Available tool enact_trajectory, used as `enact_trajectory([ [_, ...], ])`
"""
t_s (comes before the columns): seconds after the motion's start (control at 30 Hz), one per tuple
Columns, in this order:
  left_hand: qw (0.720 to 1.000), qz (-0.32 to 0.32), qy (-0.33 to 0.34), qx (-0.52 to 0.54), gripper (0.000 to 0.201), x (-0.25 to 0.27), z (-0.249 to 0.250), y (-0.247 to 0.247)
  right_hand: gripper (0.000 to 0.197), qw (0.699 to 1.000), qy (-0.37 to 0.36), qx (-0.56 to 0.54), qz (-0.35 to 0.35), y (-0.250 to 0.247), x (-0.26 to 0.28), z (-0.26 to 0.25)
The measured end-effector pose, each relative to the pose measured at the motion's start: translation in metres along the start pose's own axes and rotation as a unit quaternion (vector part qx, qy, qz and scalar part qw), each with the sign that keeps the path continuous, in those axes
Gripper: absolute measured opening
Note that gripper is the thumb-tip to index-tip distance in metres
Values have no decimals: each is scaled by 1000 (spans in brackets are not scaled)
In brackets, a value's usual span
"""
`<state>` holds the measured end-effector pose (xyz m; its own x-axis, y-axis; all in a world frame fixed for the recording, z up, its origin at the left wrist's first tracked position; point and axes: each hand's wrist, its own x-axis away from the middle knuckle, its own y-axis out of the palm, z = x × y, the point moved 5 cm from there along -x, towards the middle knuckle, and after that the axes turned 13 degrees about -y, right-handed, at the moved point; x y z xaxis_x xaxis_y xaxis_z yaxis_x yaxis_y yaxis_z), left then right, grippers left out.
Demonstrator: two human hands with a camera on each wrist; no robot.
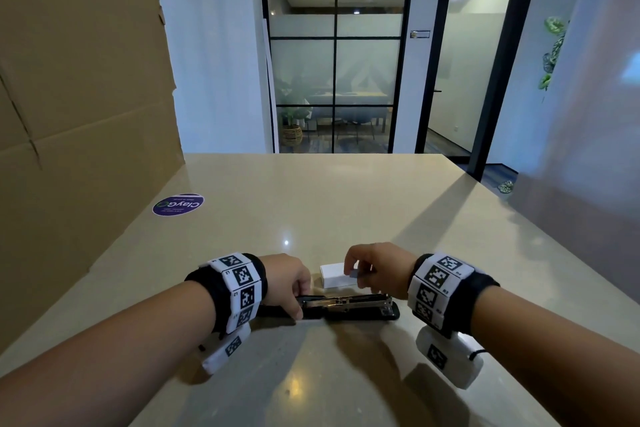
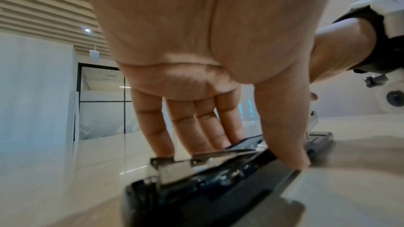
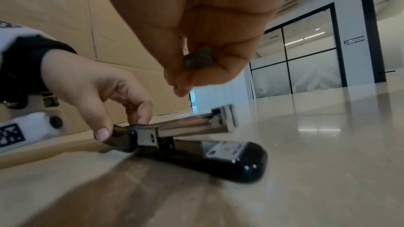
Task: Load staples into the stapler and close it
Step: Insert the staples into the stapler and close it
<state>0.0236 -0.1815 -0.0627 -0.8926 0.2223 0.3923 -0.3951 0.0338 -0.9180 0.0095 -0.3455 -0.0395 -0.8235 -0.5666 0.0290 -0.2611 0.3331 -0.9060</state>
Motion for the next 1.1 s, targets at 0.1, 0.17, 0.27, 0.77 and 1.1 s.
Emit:
enact_trajectory([
  [0.1,1000,1,0,4,36,0,-1,1,23,999,9,41,10,4,2,3],
  [0.17,1000,2,1,4,37,1,-1,1,22,998,12,61,3,7,3,2],
  [0.27,1000,0,-1,7,38,1,-2,1,28,998,11,59,-17,11,3,0],
  [0.77,1000,-10,-8,4,41,5,-6,4,23,992,2,126,-7,10,9,4],
  [1.1,1000,-13,-9,10,40,4,-5,2,25,991,-3,127,-34,16,4,6],
])
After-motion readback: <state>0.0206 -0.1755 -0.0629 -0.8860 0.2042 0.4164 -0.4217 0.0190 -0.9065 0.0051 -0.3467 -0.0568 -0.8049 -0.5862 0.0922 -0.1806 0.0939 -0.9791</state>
